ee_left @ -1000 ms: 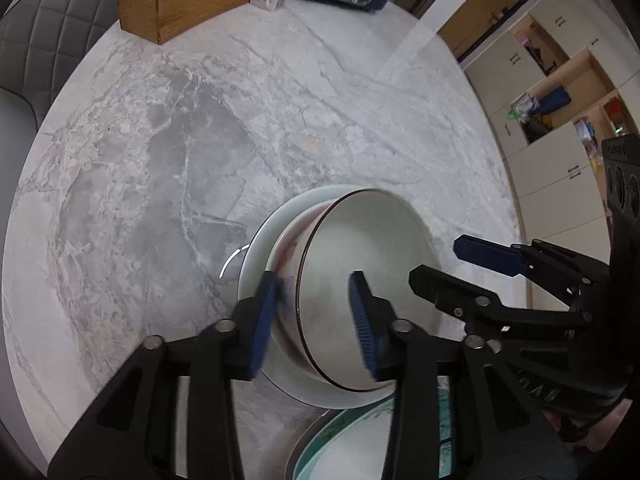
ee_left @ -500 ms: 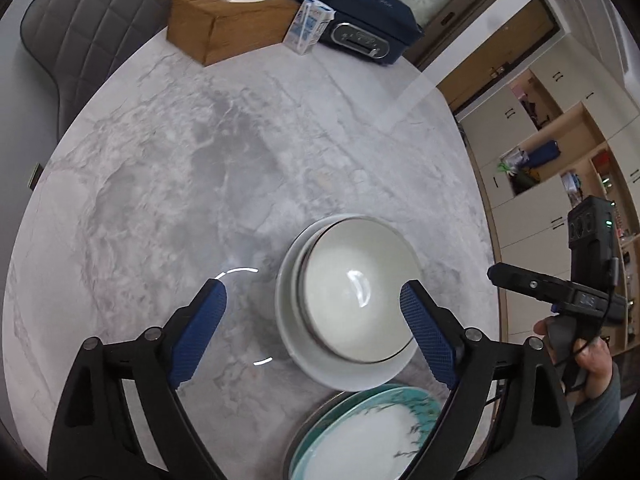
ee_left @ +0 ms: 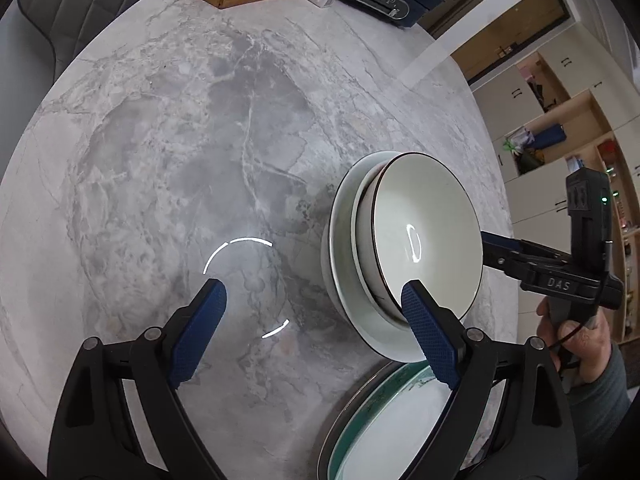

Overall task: Organize plates and bowls
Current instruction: 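Move the right gripper to the rim of the dish stack and close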

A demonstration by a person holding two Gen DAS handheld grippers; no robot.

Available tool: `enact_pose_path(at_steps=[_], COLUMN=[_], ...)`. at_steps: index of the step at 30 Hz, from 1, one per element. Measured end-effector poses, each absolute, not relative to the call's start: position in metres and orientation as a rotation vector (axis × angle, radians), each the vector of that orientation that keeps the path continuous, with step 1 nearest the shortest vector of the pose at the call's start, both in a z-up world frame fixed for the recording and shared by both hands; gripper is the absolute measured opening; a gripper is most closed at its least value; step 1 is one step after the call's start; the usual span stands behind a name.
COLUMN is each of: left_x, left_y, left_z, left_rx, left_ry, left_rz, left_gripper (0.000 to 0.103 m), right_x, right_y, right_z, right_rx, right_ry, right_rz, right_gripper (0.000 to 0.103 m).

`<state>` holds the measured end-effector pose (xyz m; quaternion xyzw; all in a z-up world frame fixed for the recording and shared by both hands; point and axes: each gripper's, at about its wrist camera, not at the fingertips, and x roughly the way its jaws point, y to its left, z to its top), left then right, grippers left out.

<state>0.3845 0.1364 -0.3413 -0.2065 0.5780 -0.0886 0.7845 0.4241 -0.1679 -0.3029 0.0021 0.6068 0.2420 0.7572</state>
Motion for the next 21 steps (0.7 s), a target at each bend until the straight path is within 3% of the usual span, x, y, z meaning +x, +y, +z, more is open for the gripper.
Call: enact_pose_path(at_steps=[7,17,18,19,21], left_x=[0.38,0.39,0.391,0.393,0.396], left_y=[0.145,0.144,0.144,0.144,0.145], left_z=[-0.33,-0.356,-0.356,-0.358,-0.365], left_rx=[-0.458,-0.44,-0.433,-0.417,-0.434], left_ry=[1.22,1.299,1.303,1.317,1.338], left_rz=[-0.225,-0.253,-0.246,-0.235,-0.233], left_gripper=[0.087,0.083,0.079,0.068,0.066], right_x=[0.428,0.429,0.429,0.429,0.43], right_y=[-0.165,-0.16,-0.159,-0.159,-0.158], right_z=[-0.312,-0.323,-0.324,-0.324,-0.326], right_rx=[0.004,-0.035,-0.039,-0.038,-0.036], right_ry=[1.346,1.362,1.363,1.364,1.366], right_rz=[0.543,0.538,0.538,0.539,0.542], right_gripper=[0.071,0.068,0.067,0.066,0.063])
